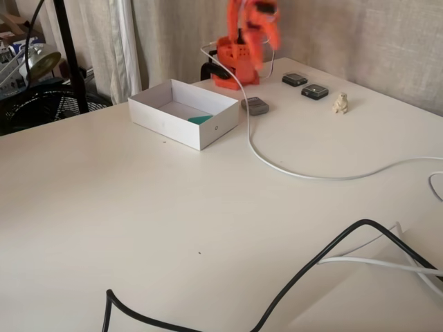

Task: Grasp the green cube and put it in the bin.

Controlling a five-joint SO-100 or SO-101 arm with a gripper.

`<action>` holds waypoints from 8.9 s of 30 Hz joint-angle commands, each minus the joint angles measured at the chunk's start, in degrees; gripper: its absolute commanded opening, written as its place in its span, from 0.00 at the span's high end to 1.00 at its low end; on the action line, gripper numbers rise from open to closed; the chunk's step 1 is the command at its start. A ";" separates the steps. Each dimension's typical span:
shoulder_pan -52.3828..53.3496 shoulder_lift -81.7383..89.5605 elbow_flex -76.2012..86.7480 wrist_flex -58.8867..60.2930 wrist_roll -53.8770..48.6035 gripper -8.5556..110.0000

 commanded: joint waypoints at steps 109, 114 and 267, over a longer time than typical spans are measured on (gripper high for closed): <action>-21.01 55.20 45.79 25.31 0.44 1.00; -21.01 55.20 45.79 25.31 0.44 1.00; -21.01 55.20 45.79 25.31 0.44 1.00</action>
